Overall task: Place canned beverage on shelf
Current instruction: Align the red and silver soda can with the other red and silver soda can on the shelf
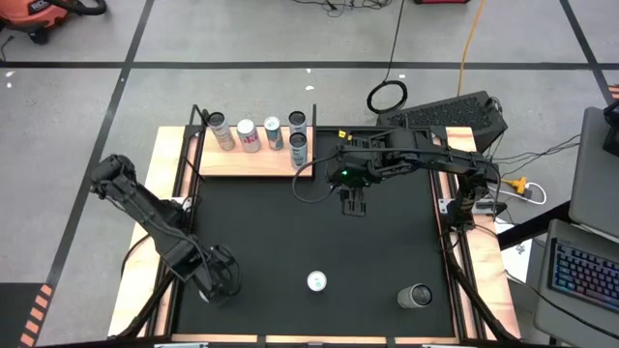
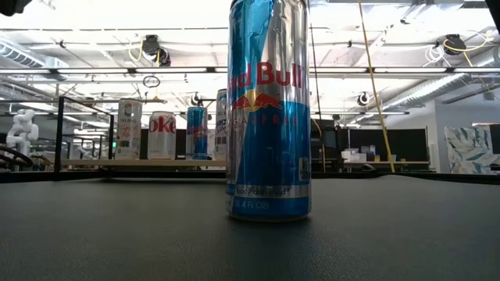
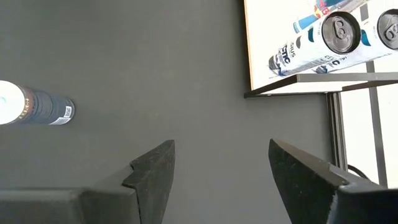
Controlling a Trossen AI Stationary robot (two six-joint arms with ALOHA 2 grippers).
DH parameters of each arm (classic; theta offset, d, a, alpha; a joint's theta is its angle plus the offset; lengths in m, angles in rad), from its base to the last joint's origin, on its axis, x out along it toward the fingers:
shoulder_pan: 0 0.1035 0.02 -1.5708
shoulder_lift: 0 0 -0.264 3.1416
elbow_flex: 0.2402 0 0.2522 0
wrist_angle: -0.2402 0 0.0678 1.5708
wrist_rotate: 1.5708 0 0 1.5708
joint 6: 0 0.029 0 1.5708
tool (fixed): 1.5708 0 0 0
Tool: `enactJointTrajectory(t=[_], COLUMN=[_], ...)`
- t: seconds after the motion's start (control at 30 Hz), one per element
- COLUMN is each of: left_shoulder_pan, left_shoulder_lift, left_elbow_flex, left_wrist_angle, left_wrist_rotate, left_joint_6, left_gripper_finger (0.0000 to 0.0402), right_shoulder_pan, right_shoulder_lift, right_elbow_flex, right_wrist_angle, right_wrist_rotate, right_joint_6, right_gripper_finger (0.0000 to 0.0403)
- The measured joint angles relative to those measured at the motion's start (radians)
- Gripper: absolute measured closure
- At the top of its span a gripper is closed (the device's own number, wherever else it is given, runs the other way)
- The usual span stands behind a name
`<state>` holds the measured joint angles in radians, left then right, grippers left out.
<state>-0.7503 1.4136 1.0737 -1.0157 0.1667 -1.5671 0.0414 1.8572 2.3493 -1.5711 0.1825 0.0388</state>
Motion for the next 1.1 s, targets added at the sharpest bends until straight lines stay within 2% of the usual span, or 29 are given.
enactJointTrajectory(t=[0.33, 0.77, 0.9, 1.1], left_shoulder_pan=[-0.049, -0.065, -0.065, -0.056], left_shoulder_lift=[0.079, 0.098, 0.098, 0.096], left_elbow_flex=[0.001, 0.001, 0.001, 0.002], left_wrist_angle=[0.048, 0.041, 0.045, 0.050], left_wrist_rotate=[0.019, 0.065, 0.065, 0.055], left_joint_6=[0.003, 0.056, 0.080, 0.090], left_gripper_finger=[0.0029, 0.0031, 0.0050, 0.0107], right_shoulder_pan=[0.000, 0.000, 0.000, 0.000], right_shoulder_lift=[0.000, 0.000, 0.000, 0.000], right_elbow_flex=[0.000, 0.000, 0.000, 0.000], right_wrist_angle=[0.000, 0.000, 0.000, 0.000], right_wrist_rotate=[0.000, 0.000, 0.000, 0.000], right_joint_6=[-0.003, -0.003, -0.003, -0.007], right_gripper_finger=[0.0163, 0.0163, 0.0163, 0.0163])
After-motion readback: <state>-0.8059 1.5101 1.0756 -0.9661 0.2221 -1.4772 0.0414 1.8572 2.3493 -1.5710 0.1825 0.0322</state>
